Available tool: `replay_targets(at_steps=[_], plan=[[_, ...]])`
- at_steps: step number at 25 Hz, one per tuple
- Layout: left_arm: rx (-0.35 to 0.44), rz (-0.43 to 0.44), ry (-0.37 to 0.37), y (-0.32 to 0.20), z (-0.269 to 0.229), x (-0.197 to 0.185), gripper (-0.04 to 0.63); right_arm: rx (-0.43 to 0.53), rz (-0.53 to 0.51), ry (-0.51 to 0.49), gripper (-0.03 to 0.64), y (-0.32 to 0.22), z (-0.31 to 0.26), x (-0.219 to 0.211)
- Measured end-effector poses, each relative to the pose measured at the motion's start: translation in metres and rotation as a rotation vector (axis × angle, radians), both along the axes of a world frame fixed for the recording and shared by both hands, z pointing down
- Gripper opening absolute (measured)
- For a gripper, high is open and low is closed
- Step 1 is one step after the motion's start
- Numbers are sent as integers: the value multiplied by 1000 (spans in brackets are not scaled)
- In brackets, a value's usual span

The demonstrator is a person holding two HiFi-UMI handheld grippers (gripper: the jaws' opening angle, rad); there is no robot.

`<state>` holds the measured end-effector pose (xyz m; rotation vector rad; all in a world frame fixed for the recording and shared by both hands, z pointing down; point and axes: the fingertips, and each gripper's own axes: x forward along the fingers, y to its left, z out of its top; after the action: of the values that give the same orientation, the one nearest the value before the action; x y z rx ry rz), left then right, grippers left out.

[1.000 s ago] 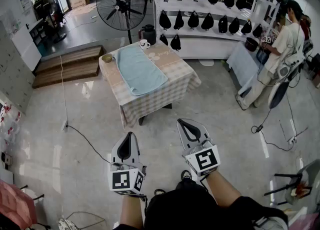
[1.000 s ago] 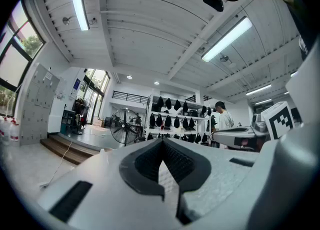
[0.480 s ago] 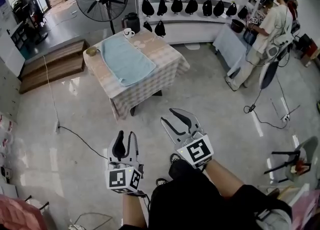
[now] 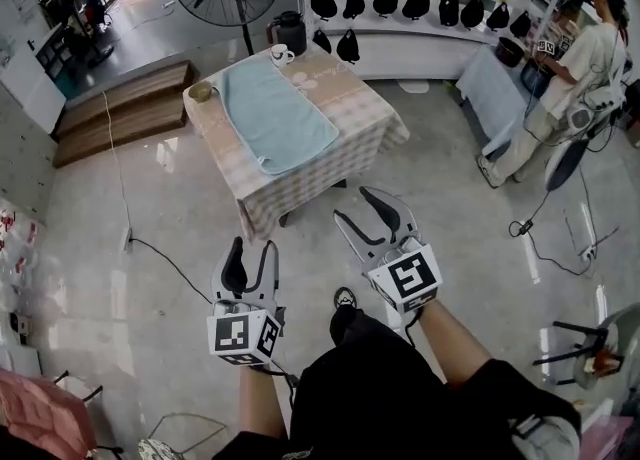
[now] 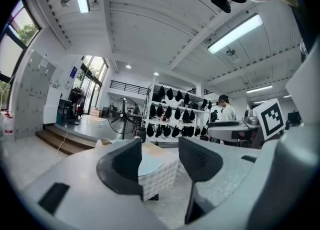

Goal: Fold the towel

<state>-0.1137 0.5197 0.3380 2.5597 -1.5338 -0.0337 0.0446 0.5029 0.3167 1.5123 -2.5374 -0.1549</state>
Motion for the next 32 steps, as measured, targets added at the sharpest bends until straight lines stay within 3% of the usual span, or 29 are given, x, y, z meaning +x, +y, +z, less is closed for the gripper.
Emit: replay_targets(at_steps=[8, 17, 23, 32], plan=[[-38, -47, 5, -112, 4, 27, 212, -19, -37, 15, 198, -116, -1, 40], [-118, -79, -28, -186, 32, 48, 212, -99, -60, 16, 198, -198, 35, 73], [-149, -47, -51, -255, 55, 50, 212, -147, -63, 16, 198, -260, 62, 75], [-215, -2, -50, -408, 91, 29, 212, -209, -56, 54, 198, -395, 89, 68]])
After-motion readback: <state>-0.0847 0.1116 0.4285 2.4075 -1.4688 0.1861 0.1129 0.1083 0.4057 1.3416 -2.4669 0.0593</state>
